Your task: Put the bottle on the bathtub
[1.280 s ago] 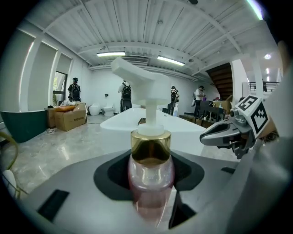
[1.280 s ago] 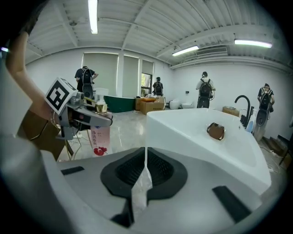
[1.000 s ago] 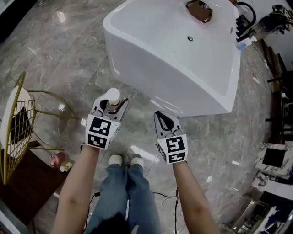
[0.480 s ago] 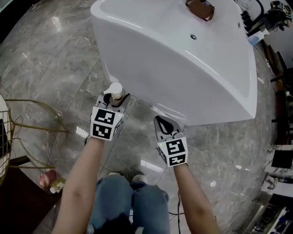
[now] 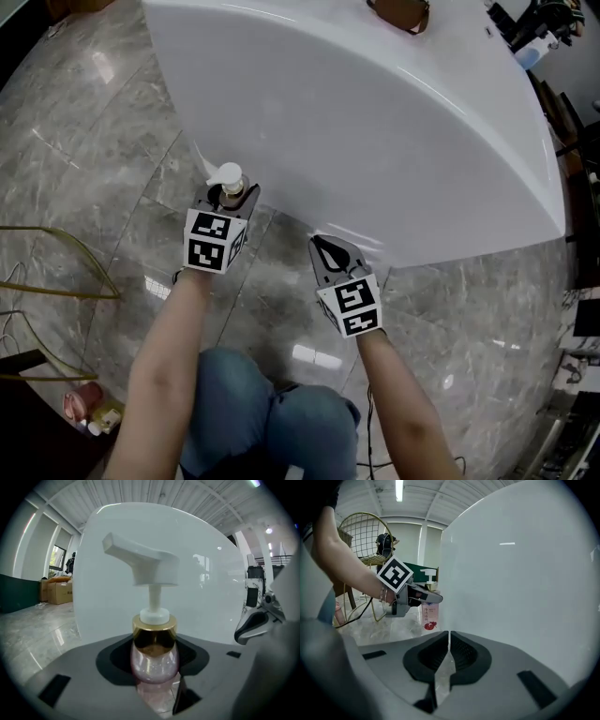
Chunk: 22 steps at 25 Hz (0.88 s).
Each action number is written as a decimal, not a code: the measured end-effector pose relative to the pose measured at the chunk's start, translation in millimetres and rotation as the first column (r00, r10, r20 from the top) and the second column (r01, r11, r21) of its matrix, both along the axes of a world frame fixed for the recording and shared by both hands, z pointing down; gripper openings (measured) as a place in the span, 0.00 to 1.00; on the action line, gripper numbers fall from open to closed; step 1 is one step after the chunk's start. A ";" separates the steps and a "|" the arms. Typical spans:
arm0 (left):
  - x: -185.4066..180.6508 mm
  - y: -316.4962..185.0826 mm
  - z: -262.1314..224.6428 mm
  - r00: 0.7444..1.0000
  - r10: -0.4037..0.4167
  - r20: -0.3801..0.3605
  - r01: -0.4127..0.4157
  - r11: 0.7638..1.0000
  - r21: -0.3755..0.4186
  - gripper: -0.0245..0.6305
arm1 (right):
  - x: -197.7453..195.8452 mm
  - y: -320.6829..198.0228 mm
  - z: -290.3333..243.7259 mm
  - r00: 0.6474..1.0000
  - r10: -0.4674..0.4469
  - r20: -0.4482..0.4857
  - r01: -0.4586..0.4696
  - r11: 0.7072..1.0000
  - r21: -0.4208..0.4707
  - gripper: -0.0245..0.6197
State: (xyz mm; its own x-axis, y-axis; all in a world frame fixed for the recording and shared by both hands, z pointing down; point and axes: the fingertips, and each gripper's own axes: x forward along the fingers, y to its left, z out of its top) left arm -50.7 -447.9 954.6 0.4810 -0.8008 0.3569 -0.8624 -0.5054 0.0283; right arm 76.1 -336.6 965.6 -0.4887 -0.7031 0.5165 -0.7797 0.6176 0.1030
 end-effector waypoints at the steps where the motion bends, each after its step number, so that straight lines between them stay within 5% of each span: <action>1: 1.6 -3.4 6.3 1.000 0.005 0.006 -0.005 1.000 0.008 0.36 | 1.0 -4.0 7.9 1.000 0.005 0.003 -0.005 1.000 0.002 0.06; 12: 18.6 -26.3 59.8 0.992 0.101 0.081 -0.107 0.991 0.076 0.36 | 4.8 -17.9 62.2 1.000 -0.005 -0.001 0.005 1.000 0.022 0.06; 18: 20.1 -30.4 64.9 0.992 0.112 0.057 -0.119 0.983 0.143 0.36 | 12.8 -16.5 73.6 0.999 -0.017 -0.028 0.017 1.000 0.023 0.06; 22: 22.0 -29.5 78.2 0.989 0.120 0.093 -0.128 0.987 0.093 0.36 | 12.2 -16.0 76.9 0.999 -0.018 -0.027 0.018 1.000 0.016 0.06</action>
